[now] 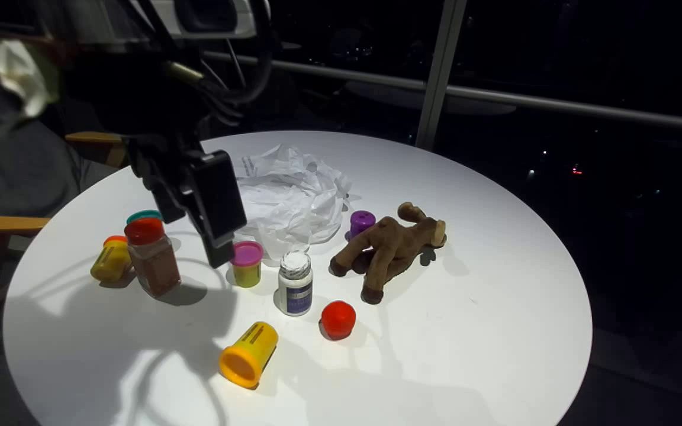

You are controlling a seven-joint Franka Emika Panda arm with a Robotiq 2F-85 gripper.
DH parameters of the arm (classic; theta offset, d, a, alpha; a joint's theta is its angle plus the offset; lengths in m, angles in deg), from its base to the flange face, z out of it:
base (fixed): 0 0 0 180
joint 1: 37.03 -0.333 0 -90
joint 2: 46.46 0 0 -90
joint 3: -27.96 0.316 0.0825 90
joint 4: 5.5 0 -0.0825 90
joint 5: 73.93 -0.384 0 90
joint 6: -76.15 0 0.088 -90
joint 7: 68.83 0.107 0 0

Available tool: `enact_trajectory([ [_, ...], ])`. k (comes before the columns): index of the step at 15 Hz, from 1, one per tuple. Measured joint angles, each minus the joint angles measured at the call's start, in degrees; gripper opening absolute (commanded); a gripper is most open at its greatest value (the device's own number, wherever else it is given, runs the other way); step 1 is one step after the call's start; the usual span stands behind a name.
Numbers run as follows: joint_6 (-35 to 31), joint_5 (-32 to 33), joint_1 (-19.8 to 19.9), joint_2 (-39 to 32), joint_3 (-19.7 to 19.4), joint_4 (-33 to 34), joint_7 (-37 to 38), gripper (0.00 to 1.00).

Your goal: Pick the bottles and objects on the table and put them in the plastic bag

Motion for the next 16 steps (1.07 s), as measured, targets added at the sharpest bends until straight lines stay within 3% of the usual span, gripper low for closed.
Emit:
enact_trajectory([
  [6,-9.0,6.9,1.6,-13.2,-2.0,4.7,3.7,1.0],
  [11,-12.8,9.3,-0.8,-21.9,-6.9,10.3,5.0,1.0],
  [12,-13.0,9.2,-1.5,-23.4,-7.8,11.5,5.0,0.82],
  [16,-13.3,7.5,-4.3,-27.4,-10.1,14.9,5.0,0.46],
])
